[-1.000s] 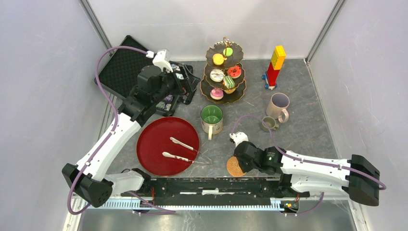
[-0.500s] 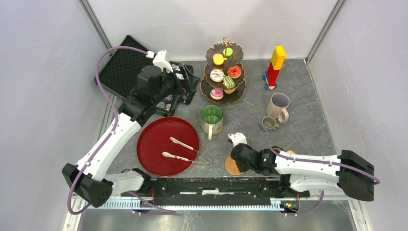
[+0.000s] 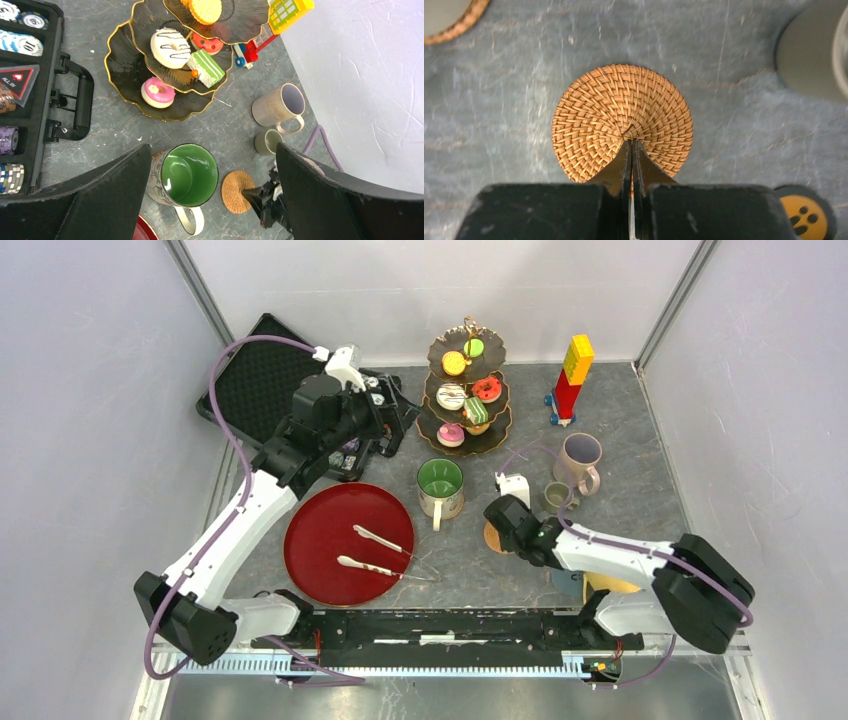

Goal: Serve the afternoon tea

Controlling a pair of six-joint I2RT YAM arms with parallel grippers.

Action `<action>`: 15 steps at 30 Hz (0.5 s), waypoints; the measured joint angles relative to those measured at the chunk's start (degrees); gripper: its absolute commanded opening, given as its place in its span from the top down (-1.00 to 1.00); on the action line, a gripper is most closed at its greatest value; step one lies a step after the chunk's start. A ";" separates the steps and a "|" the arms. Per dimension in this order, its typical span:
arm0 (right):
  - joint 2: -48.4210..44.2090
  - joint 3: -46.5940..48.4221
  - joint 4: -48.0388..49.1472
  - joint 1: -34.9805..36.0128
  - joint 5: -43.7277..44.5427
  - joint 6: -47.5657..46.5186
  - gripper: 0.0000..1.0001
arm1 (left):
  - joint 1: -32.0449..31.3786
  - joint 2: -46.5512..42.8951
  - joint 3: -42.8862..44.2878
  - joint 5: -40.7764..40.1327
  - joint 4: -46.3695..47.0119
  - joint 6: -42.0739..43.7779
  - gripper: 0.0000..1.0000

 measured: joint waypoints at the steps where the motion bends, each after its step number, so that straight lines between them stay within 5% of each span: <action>1: 1.16 0.63 0.74 -1.03 0.17 -1.09 1.00 | 0.00 0.37 0.00 0.28 -0.02 0.00 -1.00; 15: 16.50 11.63 9.29 -9.31 -2.54 -10.93 1.00 | 0.02 6.51 0.04 1.16 -0.52 0.00 -1.00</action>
